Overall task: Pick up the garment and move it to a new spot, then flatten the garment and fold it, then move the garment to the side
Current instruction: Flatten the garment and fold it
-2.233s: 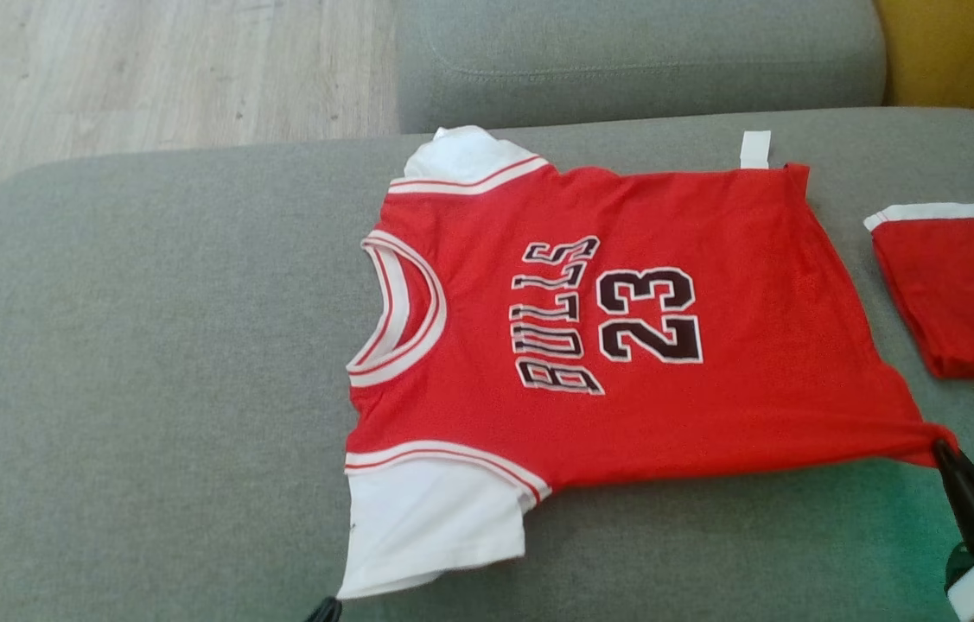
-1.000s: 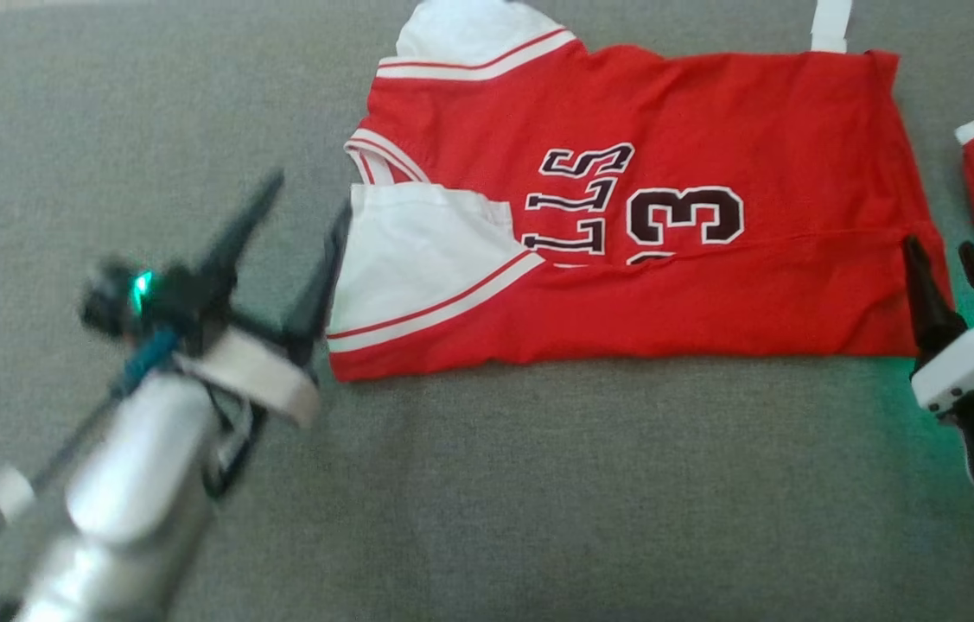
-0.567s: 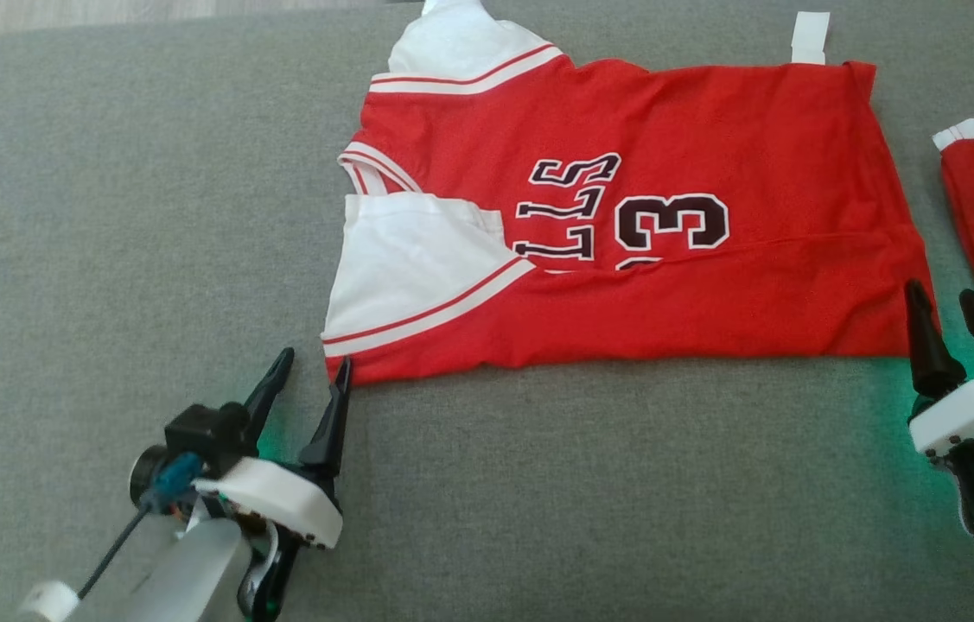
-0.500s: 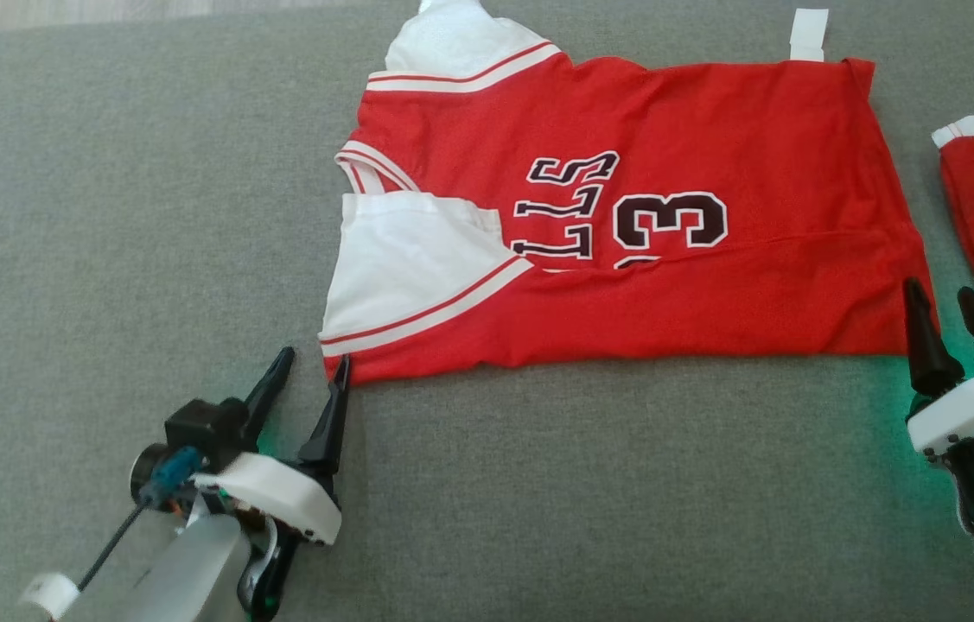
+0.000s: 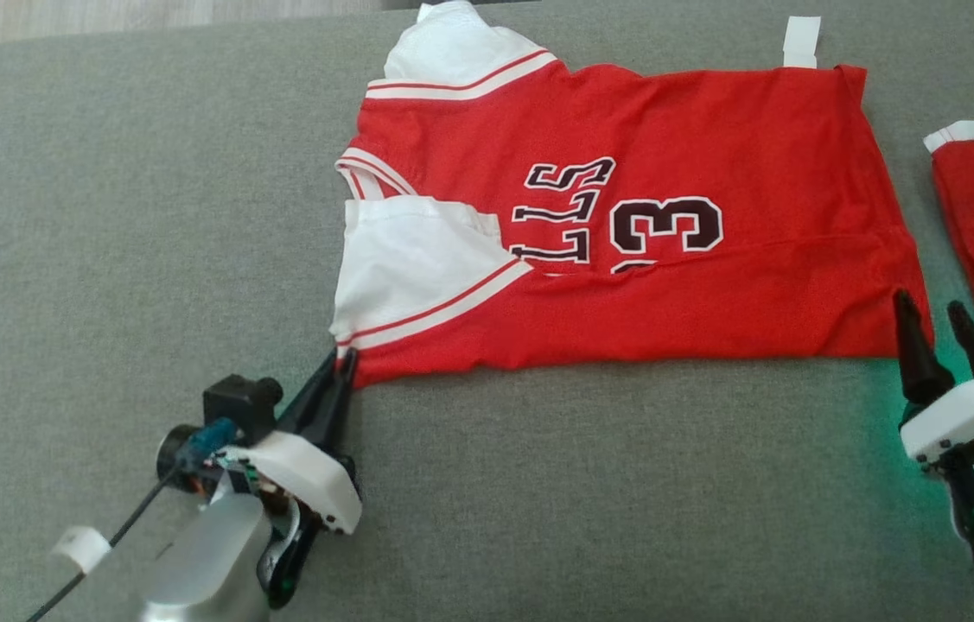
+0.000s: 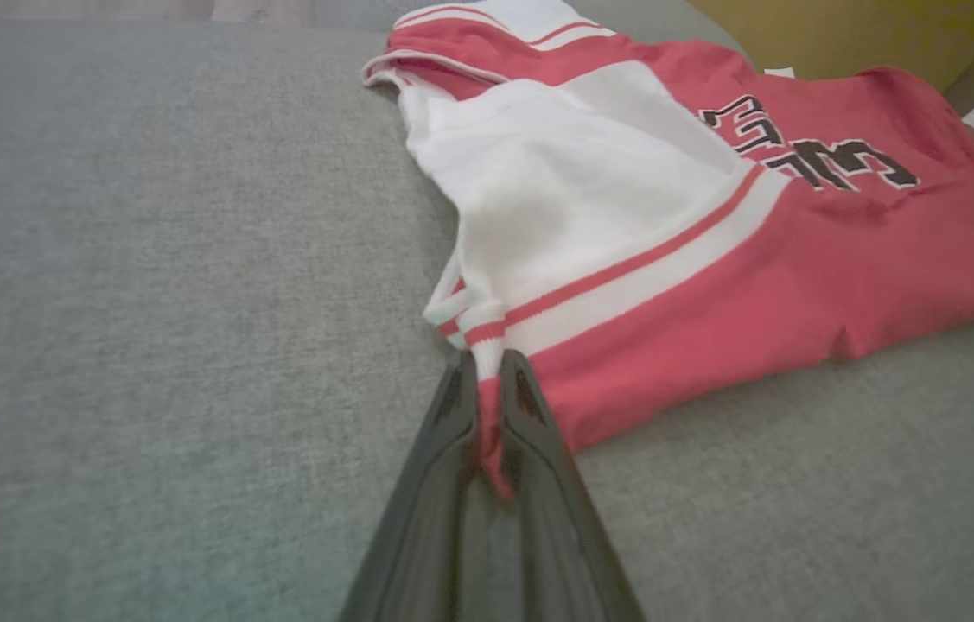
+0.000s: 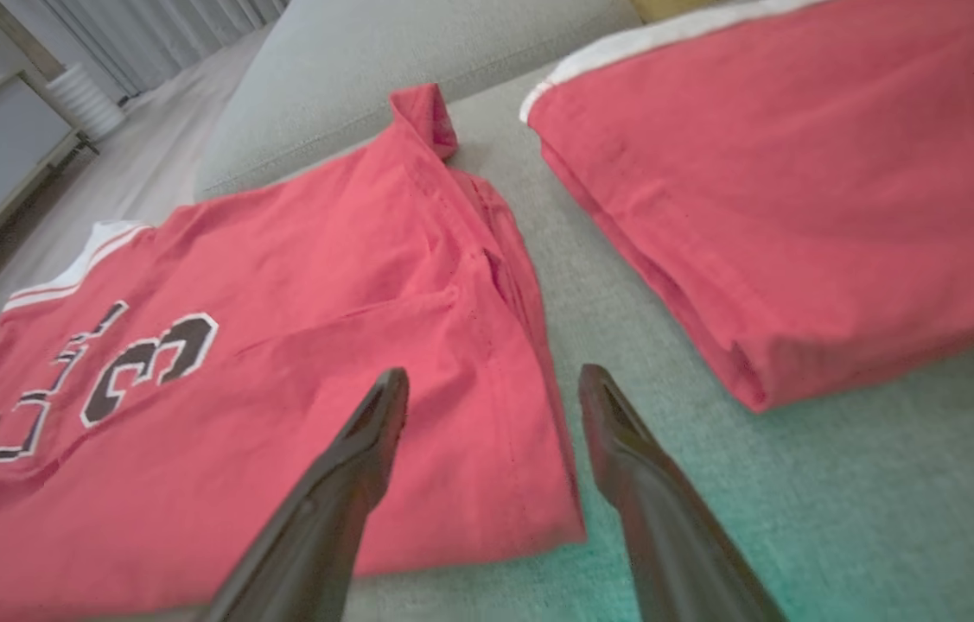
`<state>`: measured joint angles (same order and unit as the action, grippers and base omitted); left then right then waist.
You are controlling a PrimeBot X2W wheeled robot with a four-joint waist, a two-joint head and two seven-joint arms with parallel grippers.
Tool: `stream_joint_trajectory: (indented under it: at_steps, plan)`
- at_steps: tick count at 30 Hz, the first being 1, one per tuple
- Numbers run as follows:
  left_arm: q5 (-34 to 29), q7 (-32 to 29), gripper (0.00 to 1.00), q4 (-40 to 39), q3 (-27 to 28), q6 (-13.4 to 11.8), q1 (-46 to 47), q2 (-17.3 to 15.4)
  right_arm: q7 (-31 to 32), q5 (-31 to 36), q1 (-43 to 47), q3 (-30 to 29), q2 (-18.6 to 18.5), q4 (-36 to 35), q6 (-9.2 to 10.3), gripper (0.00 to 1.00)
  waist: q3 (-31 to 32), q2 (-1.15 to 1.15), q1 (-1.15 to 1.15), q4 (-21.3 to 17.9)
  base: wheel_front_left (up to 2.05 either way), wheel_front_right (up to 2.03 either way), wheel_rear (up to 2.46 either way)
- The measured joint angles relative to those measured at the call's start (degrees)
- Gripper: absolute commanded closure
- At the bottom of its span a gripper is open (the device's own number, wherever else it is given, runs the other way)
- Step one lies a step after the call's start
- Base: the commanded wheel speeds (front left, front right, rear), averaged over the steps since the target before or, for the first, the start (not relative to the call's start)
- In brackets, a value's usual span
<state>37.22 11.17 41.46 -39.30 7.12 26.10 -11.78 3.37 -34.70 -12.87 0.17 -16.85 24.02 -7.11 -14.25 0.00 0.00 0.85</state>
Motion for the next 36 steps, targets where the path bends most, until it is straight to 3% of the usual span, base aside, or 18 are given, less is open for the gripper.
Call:
stream_joint_trajectory:
  at_steps: [9,10,11,12,23,36]
  plan:
    - [-0.52,2.61,1.0,-5.12,-3.92,0.04,-1.08,-2.45,5.17,4.49,-0.85,-3.12,1.29,8.05,0.0,0.0,1.28,0.0,0.0,1.58,0.0,0.0,0.0]
    - [-0.75,2.61,1.0,-5.8,-3.85,0.02,-1.18,-2.76,6.06,4.69,-1.07,-3.26,1.33,8.34,0.0,0.51,1.45,0.0,0.0,1.83,0.0,0.0,0.0]
    - [-1.2,2.63,1.0,-6.61,-3.81,-0.04,-1.44,-3.1,6.94,4.69,-1.31,-3.16,1.33,8.44,0.0,0.51,1.64,0.0,0.0,2.08,0.0,0.0,0.0]
    - [-1.6,2.71,1.0,-7.3,-3.69,-0.08,-1.8,-3.35,7.81,4.57,-1.54,-3.08,1.32,8.49,0.0,1.0,1.86,0.0,0.0,2.33,0.0,0.0,0.0]
    - [-1.81,2.76,1.0,-16.7,-3.23,-3.9,-12.4,-6.97,11.47,2.43,5.95,-1.85,-0.65,4.11,0.0,1.0,7.7,0.0,0.0,5.12,0.0,0.0,0.0]
    - [1.18,-3.28,1.0,-32.29,-5.09,-11.89,-30.53,-11.84,16.67,1.46,24.66,-6.2,-3.3,-8.18,0.0,1.0,14.03,0.0,-0.02,5.51,0.0,0.0,0.0]
